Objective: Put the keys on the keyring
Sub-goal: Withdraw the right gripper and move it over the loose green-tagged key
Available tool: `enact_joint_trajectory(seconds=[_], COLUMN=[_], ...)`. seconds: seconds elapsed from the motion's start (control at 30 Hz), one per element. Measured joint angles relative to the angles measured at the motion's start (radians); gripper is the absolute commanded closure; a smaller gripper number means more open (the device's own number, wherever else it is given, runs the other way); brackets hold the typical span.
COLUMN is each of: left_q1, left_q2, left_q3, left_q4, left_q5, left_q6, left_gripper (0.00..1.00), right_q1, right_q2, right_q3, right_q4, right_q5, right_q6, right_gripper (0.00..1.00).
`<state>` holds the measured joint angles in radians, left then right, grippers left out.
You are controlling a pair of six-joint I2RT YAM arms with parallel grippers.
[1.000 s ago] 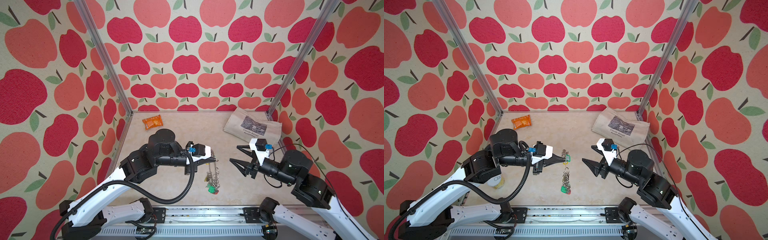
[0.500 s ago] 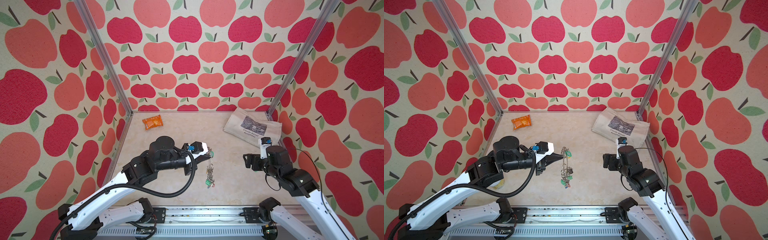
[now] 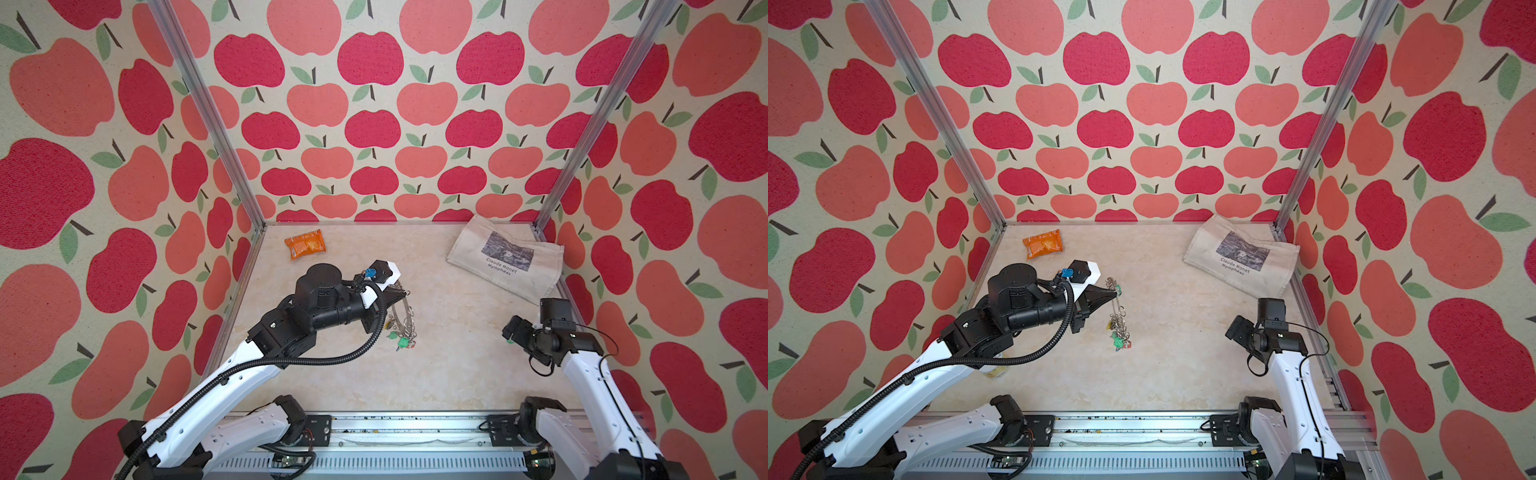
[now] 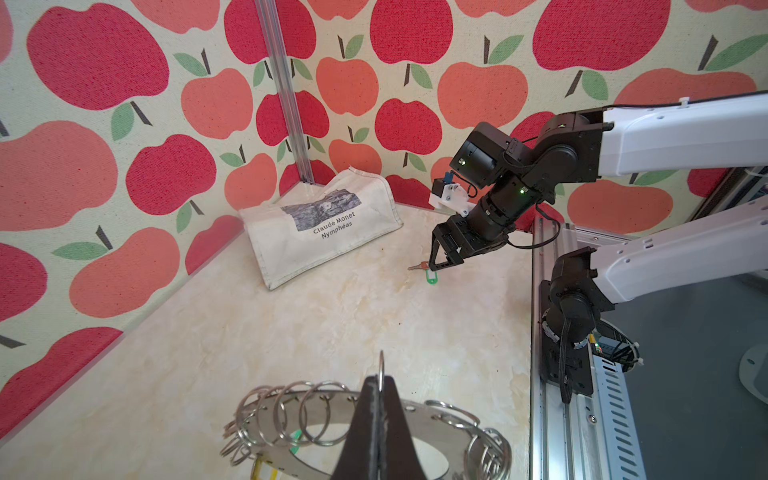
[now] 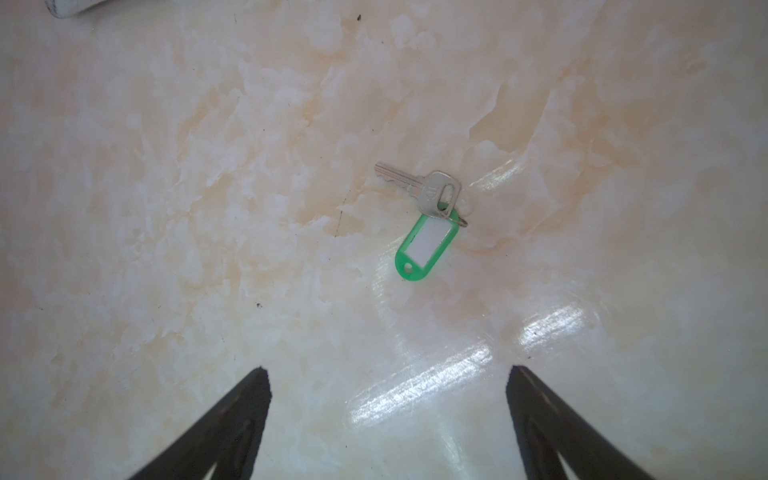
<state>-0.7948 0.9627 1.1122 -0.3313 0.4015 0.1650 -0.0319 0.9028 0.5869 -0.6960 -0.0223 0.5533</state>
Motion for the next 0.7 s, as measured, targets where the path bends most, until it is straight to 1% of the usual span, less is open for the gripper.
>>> enact_joint_trajectory(seconds=[0.3, 0.47, 0.53, 0.6, 0.7], left_q1=[0.043, 0.077, 0.086, 0.093, 0.101], left_q2=[-0.023, -0.043, -0.043, -0.046, -0.045], left_q3=[-0.046, -0.06, -0.064, -0.072, -0.075], left_q4=[0.023, 0.029, 0.032, 0.037, 0.037], left_q5=[0.046, 0.06, 0.06, 0.06, 0.059], left_q6=[-0.02, -0.041, -0.048, -0.055, -0.066], left_gripper=[1.0, 1.0, 1.0, 1.0, 1.0], right_q1=[-0.018, -0.024, -0.023, -0.024, -0.024], right_q2=[0.158, 0.298, 0.362, 0.421, 0.457], right_q3=[-0.043, -0.053, -0.018, 0.019, 0.04], right_q4=[0.161, 0.255, 0.282, 0.312, 0.353], right_q5=[0.048, 0.039, 0.036, 0.031, 0.014], right_q6=[0.017, 0.016, 0.005, -0.004, -0.013], right_gripper=[0.04, 0.05, 0.08, 0.09, 0.11])
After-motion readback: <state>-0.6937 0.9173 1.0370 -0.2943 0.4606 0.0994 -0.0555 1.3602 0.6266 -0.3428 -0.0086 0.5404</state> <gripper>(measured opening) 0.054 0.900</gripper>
